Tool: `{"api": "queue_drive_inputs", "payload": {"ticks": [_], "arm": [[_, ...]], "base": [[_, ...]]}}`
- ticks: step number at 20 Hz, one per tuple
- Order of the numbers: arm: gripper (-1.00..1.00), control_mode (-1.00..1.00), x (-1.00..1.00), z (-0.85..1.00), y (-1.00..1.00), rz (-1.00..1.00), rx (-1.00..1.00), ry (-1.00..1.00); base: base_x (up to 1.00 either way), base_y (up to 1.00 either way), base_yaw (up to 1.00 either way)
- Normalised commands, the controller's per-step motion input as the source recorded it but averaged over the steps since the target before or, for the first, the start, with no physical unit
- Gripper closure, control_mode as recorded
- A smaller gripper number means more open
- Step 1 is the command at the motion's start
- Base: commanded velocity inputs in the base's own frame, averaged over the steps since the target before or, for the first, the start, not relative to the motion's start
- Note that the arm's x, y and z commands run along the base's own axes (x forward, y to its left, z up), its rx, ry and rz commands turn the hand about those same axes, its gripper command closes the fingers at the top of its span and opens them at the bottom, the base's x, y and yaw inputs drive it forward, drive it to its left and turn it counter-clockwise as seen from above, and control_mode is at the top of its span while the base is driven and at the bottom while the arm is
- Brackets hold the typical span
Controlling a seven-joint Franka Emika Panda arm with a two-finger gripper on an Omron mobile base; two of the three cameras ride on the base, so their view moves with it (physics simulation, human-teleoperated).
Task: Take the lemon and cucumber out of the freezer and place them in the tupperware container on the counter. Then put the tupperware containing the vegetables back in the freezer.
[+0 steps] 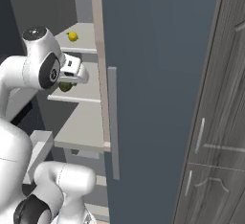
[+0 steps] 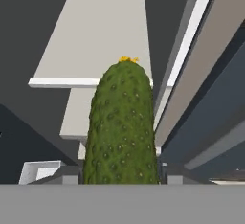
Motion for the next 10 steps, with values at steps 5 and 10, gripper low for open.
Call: {"api": "queue_drive_inputs", "payload": {"ticks": [5,10], "arm": [[1.0,-1.0,-0.36,-0.48,-0.16,-0.02,0.0,0.13],[1.0,-1.0,-0.01,-0.47,-0.06,0.0,0.0,0.11]], "base": [[0.0,0.0,0.0],[0.0,0.0,0.0]]}}
